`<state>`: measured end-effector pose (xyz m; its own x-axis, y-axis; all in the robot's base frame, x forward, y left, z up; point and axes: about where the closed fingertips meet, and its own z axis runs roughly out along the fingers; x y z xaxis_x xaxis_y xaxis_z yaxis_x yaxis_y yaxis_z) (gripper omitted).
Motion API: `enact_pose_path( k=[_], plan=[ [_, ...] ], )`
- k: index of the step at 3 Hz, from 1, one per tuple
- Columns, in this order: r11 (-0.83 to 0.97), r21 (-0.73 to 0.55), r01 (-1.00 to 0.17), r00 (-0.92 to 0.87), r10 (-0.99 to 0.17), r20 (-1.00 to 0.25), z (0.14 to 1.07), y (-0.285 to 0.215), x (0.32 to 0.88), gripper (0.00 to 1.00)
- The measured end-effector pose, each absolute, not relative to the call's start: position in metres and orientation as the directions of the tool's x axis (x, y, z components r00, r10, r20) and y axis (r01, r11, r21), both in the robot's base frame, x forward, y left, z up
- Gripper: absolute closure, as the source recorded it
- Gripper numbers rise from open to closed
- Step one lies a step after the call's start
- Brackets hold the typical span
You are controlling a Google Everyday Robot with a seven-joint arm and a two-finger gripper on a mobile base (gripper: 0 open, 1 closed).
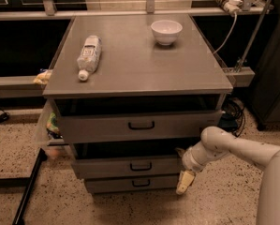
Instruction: Open middle drawer
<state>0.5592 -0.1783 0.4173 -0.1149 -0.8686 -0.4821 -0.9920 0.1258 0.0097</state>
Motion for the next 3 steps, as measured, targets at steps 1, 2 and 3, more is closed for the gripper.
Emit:
enact_pose_path(
  k=[1,2,3],
  plan=[
    [0.094,0.078,-0.992,-0.120,-0.864,-0.488,0.425,-0.175,0.534,0.00],
    [0.064,0.168,-0.984,-0.139,-0.862,-0.487,0.437,-0.173,0.503,0.00],
    [0.054,0.264,-0.963,-0.178,-0.864,-0.471,0.444,-0.179,0.468,0.00]
  ],
)
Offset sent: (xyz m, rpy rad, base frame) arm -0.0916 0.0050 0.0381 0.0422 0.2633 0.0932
